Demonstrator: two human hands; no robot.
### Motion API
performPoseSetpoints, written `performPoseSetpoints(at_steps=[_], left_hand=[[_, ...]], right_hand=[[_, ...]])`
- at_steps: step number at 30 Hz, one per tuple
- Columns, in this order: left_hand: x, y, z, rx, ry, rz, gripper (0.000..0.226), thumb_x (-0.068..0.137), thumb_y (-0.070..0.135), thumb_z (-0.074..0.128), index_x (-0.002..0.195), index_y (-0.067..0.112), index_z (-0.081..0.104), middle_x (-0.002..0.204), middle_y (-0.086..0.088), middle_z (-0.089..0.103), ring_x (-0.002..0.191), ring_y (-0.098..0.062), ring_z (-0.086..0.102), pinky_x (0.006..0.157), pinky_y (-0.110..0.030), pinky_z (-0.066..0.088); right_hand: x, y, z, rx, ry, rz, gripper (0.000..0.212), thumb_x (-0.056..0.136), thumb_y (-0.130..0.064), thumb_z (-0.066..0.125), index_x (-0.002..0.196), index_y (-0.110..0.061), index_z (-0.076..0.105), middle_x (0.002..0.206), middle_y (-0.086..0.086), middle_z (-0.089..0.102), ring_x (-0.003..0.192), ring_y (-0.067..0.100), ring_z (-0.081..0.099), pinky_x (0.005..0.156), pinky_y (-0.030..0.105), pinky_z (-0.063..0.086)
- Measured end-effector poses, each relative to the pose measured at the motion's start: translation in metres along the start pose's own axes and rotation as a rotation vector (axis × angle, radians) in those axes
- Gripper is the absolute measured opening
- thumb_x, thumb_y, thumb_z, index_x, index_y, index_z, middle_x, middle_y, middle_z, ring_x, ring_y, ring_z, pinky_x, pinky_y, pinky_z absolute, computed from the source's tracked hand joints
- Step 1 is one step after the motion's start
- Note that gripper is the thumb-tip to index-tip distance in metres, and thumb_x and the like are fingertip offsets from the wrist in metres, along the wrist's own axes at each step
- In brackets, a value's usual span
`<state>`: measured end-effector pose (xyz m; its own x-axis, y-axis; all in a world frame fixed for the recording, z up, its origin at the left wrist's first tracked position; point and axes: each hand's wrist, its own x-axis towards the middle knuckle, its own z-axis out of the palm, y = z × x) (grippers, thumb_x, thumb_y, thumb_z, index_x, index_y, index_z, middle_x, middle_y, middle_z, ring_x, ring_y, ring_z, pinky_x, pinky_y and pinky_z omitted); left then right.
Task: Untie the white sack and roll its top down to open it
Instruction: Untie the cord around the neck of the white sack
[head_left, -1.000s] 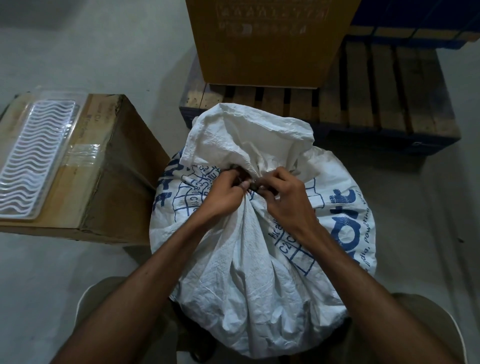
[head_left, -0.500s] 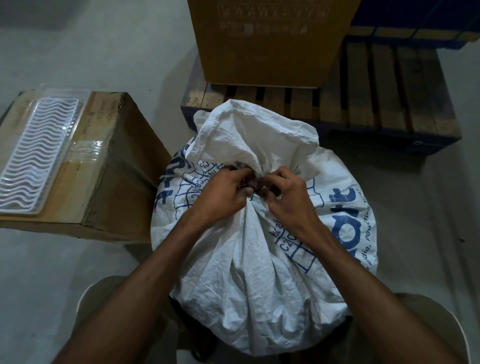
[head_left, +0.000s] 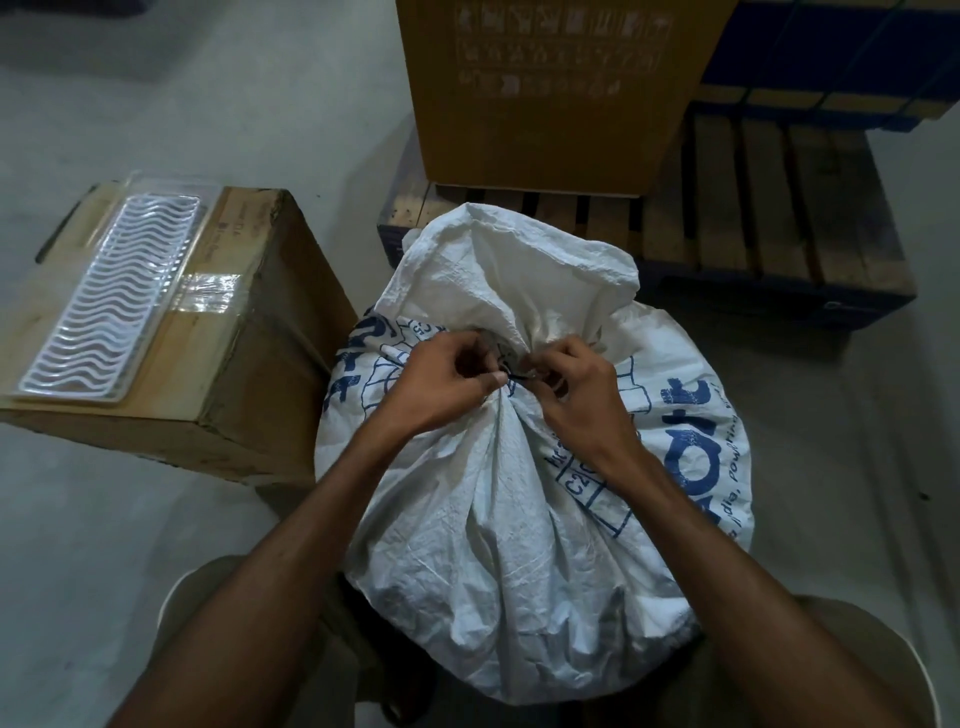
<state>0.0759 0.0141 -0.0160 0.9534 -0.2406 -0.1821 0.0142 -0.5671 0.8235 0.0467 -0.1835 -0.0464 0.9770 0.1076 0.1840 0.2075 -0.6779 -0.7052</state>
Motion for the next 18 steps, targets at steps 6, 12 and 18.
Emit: performPoseSetpoints(at_steps=[6,12,18], left_hand=[[-0.009,-0.004,0.002,0.159,0.199,0.055,0.02,0.075,0.02,0.079,0.08,0.027,0.061,0.077,0.012,0.069,0.075,-0.01,0.068,0.072,-0.04,0.059],[-0.014,0.001,0.006,0.317,0.19,0.052,0.034,0.076,0.059,0.066,0.101,0.036,0.062,0.082,0.015,0.073,0.076,-0.007,0.07,0.07,-0.035,0.061],[-0.007,0.003,0.011,0.355,0.146,0.079,0.018,0.084,0.037,0.065,0.098,0.032,0.075,0.083,0.012,0.075,0.076,-0.009,0.069,0.07,-0.035,0.06]], right_hand=[[-0.011,-0.011,0.004,-0.07,-0.015,-0.003,0.025,0.098,-0.013,0.065,0.121,-0.014,0.073,0.103,-0.002,0.058,0.084,0.014,0.06,0.074,0.04,0.055],[-0.011,-0.02,0.006,-0.105,-0.047,0.043,0.024,0.101,-0.018,0.059,0.121,-0.012,0.071,0.108,0.0,0.056,0.088,0.018,0.061,0.078,0.041,0.056],[-0.002,-0.015,0.007,-0.126,-0.042,0.074,0.02,0.095,-0.011,0.067,0.113,-0.006,0.073,0.101,0.003,0.059,0.082,0.021,0.061,0.072,0.043,0.055]])
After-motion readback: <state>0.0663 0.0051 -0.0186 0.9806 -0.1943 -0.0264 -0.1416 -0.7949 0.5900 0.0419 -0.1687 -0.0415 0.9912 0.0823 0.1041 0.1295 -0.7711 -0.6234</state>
